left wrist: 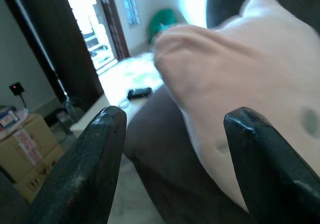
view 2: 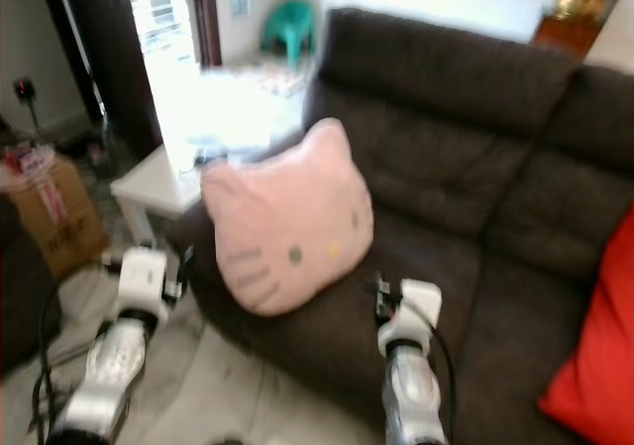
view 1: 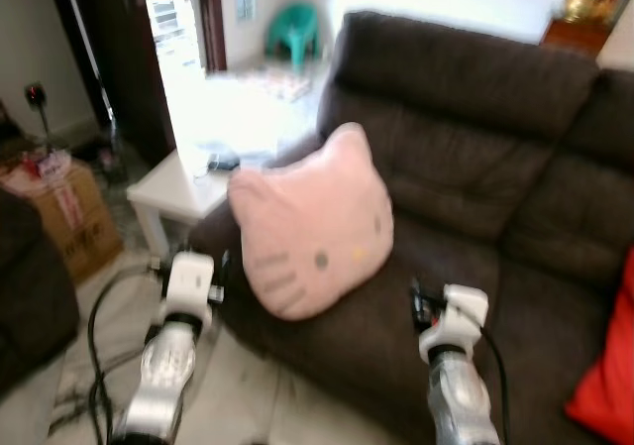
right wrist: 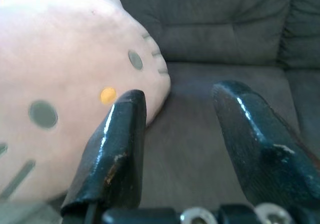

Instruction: Move the pillow to the sofa from floor

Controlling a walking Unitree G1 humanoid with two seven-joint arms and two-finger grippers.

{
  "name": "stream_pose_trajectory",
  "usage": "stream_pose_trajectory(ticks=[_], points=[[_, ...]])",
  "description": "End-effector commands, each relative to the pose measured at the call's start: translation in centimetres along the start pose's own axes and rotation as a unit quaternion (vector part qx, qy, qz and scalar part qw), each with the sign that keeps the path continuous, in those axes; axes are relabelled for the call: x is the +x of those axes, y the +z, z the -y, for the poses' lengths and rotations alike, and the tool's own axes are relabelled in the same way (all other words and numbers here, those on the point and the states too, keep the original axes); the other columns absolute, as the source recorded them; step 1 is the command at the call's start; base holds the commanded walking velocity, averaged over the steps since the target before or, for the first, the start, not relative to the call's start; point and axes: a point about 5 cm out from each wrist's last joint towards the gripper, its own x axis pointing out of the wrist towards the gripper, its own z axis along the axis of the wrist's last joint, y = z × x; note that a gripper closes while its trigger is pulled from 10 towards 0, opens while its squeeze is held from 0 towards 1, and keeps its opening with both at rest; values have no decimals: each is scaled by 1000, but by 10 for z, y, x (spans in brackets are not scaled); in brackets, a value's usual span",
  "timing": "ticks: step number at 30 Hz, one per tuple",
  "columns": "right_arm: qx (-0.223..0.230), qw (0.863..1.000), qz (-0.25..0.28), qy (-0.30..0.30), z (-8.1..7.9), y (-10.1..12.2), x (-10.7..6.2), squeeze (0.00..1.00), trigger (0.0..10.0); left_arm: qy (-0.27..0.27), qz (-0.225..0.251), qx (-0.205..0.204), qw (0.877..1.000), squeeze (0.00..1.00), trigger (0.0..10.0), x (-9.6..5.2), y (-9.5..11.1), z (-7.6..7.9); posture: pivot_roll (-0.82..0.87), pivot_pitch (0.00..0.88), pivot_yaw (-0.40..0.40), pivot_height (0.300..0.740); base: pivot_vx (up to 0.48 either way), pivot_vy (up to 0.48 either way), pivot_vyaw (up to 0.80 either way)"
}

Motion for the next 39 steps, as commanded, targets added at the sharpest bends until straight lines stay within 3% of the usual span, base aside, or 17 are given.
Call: stream_pose_trajectory(ticks=[1, 6, 9, 12, 16, 20, 21, 24, 28, 34, 39], points=[[-1, 1000, -3, -8, 6, -1, -1, 0, 10000, -4, -9, -10, 1000, 0, 10000, -1, -3, 3, 124, 0, -68, 740, 0, 0, 0], [2, 999, -34, -15, 10, -9, -1, 0, 10000, -14, -74, -33, 997, 0, 10000, -4, -27, 3, 117, 0, -68, 740, 0, 0, 0], [1, 999, -46, -20, 12, -11, -1, 0, 10000, -17, -90, -34, 995, 0, 10000, -5, -32, 3, 117, 0, -67, 740, 0, 0, 0], [7, 994, -98, -53, 29, -24, -4, 0, 10000, 3, -142, -49, 989, 0, 10000, -14, -53, -7, 109, 0, -63, 740, 0, 0, 0], [21, 982, -165, -91, 47, -41, -14, 0, 10000, 30, -219, -80, 972, 0, 10000, -33, -82, -18, 104, 0, -63, 740, 0, 0, 0], [16, 957, -267, -115, 61, -72, -43, 0, 10000, 20, -294, -65, 953, 0, 10000, -64, -110, -16, 93, 0, -66, 740, 0, 0, 0], [16, 957, -267, -115, 61, -72, -43, 0, 10000, 20, -294, -65, 953, 0, 10000, -64, -110, -16, 93, 0, -66, 740, 0, 0, 0], [-15, 940, -324, -106, 63, -90, -64, 0, 10000, 24, -322, -68, 944, 0, 10000, -78, -121, -15, 107, 0, -71, 740, 0, 0, 0], [-8, 928, -357, -111, 64, -104, -83, 0, 10000, 19, -365, -62, 929, 0, 10000, -96, -134, -17, 105, 0, -64, 740, 0, 0, 0], [-12, 922, -378, -88, 55, -113, -92, 0, 10000, 24, -414, -58, 908, 0, 10000, -115, -145, -21, 97, 0, -56, 740, 0, 0, 0], [-9, 922, -381, -75, 52, -113, -91, 0, 10000, 28, -416, -67, 907, 0, 10000, -115, -146, -20, 100, 0, -63, 740, 0, 0, -630]])
